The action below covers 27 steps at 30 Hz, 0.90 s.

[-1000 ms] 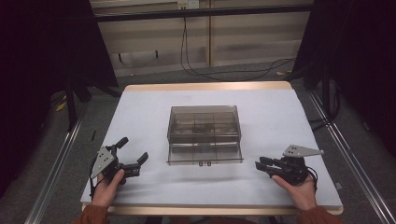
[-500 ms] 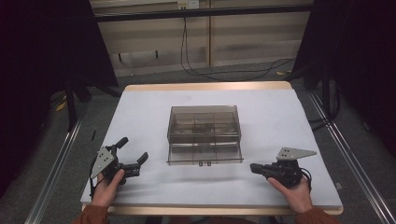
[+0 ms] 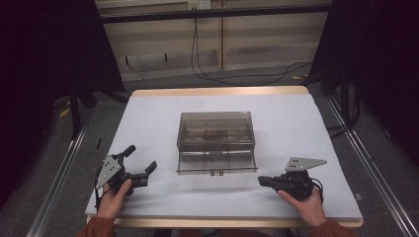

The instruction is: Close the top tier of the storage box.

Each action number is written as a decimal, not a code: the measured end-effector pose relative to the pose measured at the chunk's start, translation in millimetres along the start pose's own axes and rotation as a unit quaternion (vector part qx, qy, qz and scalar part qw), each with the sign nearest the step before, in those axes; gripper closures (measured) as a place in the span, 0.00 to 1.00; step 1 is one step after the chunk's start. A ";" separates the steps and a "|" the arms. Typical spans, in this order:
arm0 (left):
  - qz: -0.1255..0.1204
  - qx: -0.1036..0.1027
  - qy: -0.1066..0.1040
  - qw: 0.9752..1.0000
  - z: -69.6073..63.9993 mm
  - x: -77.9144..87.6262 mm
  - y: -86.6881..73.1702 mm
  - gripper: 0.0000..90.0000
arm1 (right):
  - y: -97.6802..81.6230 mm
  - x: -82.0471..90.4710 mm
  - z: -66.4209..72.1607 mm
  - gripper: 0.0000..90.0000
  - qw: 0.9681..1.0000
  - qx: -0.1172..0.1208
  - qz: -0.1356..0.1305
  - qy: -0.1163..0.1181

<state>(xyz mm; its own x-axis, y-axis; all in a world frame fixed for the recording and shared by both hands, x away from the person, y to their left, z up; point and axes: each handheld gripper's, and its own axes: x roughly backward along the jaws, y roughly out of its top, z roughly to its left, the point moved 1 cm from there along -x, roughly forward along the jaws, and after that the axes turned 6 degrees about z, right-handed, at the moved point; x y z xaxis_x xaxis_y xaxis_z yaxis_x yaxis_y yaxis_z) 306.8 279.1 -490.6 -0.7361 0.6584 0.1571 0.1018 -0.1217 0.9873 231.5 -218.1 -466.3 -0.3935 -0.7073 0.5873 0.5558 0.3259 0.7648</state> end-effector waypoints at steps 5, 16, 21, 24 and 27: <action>0.000 0.000 0.000 1.000 0.0 0.0 0.0 0.01 | 1.4 -3.9 4.9 1.00 1.000 0.012 0.007 0.009; 0.000 0.000 0.000 1.000 0.0 -0.1 0.0 0.01 | 6.5 -15.0 19.6 1.00 0.999 0.039 0.021 0.030; 0.000 0.000 0.000 1.000 0.0 0.0 0.0 0.01 | 8.8 -17.9 23.4 1.00 0.998 0.045 0.022 0.036; 0.000 0.000 0.000 1.000 0.0 -0.1 0.0 0.01 | 10.4 -20.6 25.6 1.00 0.998 0.047 0.021 0.041; 0.000 0.000 0.000 1.000 0.0 0.0 0.0 0.01 | 12.4 -24.9 29.7 1.00 0.997 0.053 0.023 0.048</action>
<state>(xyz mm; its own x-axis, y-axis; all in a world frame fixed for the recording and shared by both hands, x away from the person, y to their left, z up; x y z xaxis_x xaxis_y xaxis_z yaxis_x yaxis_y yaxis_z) 306.8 279.1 -490.6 -0.7359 0.6585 0.1574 0.1019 -0.1221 0.9873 226.4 -177.8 -463.6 -0.2947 -0.7453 0.5980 0.4893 0.4199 0.7644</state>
